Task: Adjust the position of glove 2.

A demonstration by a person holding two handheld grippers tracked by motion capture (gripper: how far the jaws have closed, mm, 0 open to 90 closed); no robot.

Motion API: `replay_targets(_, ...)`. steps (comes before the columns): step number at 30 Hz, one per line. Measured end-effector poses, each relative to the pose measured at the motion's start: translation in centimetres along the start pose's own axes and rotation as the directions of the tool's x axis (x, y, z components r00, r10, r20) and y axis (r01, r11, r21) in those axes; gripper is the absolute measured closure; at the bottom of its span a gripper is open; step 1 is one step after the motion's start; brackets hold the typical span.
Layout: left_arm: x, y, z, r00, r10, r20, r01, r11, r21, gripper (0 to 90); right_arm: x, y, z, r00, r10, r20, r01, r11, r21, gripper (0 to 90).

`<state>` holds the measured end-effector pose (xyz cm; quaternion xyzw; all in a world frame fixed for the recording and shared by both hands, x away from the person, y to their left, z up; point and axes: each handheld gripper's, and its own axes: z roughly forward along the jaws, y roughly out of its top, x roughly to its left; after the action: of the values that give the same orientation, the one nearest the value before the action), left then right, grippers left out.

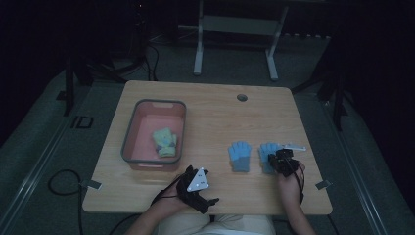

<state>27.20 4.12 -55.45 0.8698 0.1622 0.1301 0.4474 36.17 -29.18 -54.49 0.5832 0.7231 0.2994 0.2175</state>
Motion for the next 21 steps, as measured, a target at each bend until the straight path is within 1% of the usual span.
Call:
replay_targets(3, 0.0, 0.0, 0.0, 1.0000, 0.001, -0.002, -0.001, 1.0000, 0.001, 1.9, 0.0, 0.0, 0.0, 1.0000, 0.000, -0.003, 0.000, 1.000, -0.002, 83.8)
replay_targets(6, 0.0, 0.0, 0.0, 1.0000, 0.001, -0.001, -0.001, 1.0000, 0.001, 1.9, -0.1, 0.2, -0.6, 1.0000, -0.002, -0.009, 0.002, 1.000, -0.014, 80.7)
replay_targets(7, 0.0, 0.0, 0.0, 1.0000, 0.001, -0.002, -0.001, 1.0000, 0.001, 1.9, -0.1, 0.4, -0.9, 0.9998, -0.011, -0.015, 0.011, 1.000, -0.022, 79.7)
replay_targets(9, 0.0, 0.0, 0.0, 1.0000, 0.001, 0.000, -0.001, 1.0000, 0.001, 2.0, -0.3, 0.7, -1.5, 0.9982, -0.052, -0.030, 0.050, 0.998, -0.039, 78.9)
replay_targets(10, -0.1, 0.0, 0.0, 1.0000, 0.002, 0.001, -0.002, 1.0000, 0.003, 1.9, -0.5, 0.9, -1.8, 0.9967, -0.075, -0.031, 0.074, 0.996, -0.047, 77.8)
replay_targets(11, -0.1, 0.0, 0.0, 1.0000, 0.002, 0.001, -0.002, 1.0000, 0.003, 1.9, -0.7, 1.1, -2.1, 0.9939, -0.098, -0.052, 0.095, 0.994, -0.056, 75.1)
replay_targets(12, -0.1, 0.0, 0.0, 1.0000, 0.002, 0.000, -0.002, 1.0000, 0.004, 2.0, -1.0, 1.3, -2.4, 0.9874, -0.131, -0.089, 0.124, 0.989, -0.074, 73.0)
replay_targets(13, -0.1, 0.0, 0.0, 1.0000, 0.001, -0.002, -0.001, 1.0000, 0.003, 1.9, -1.2, 1.4, -2.7, 0.9841, -0.156, -0.085, 0.150, 0.986, -0.075, 72.8)
replay_targets(14, -0.1, 0.0, 0.0, 1.0000, 0.001, -0.002, -0.001, 1.0000, 0.003, 1.9, -1.2, 1.4, -2.7, 0.9841, -0.156, -0.085, 0.150, 0.986, -0.075, 72.8)
replay_targets(15, -0.1, 0.0, 0.1, 1.0000, 0.000, -0.001, 0.000, 1.0000, 0.004, 1.9, -1.8, 1.7, -3.0, 0.9706, -0.203, -0.129, 0.192, 0.977, -0.096, 72.6)
replay_targets(16, -0.1, 0.0, 0.1, 1.0000, 0.000, -0.001, 0.000, 1.0000, 0.004, 2.0, -2.0, 1.7, -3.1, 0.9664, -0.220, -0.133, 0.207, 0.973, -0.105, 72.7)
replay_targets(18, -0.1, 0.0, 0.1, 1.0000, -0.001, -0.002, 0.001, 1.0000, 0.002, 1.9, -2.3, 1.9, -3.2, 0.9474, -0.274, -0.165, 0.257, 0.959, -0.115, 73.5)
replay_targets(19, -0.1, 0.0, 0.1, 1.0000, -0.001, -0.003, 0.001, 1.0000, 0.002, 1.9, -2.5, 1.9, -3.3, 0.9295, -0.312, -0.197, 0.289, 0.948, -0.136, 74.5)
replay_targets(20, -0.1, 0.0, 0.1, 1.0000, -0.001, -0.003, 0.001, 1.0000, 0.002, 1.9, -2.7, 2.0, -3.3, 0.9213, -0.329, -0.208, 0.304, 0.942, -0.140, 74.8)
replay_targets(21, -0.1, 0.0, 0.1, 1.0000, -0.003, -0.002, 0.003, 1.0000, 0.002, 1.9, -2.8, 2.0, -3.3, 0.9110, -0.350, -0.218, 0.327, 0.935, -0.137, 75.7)
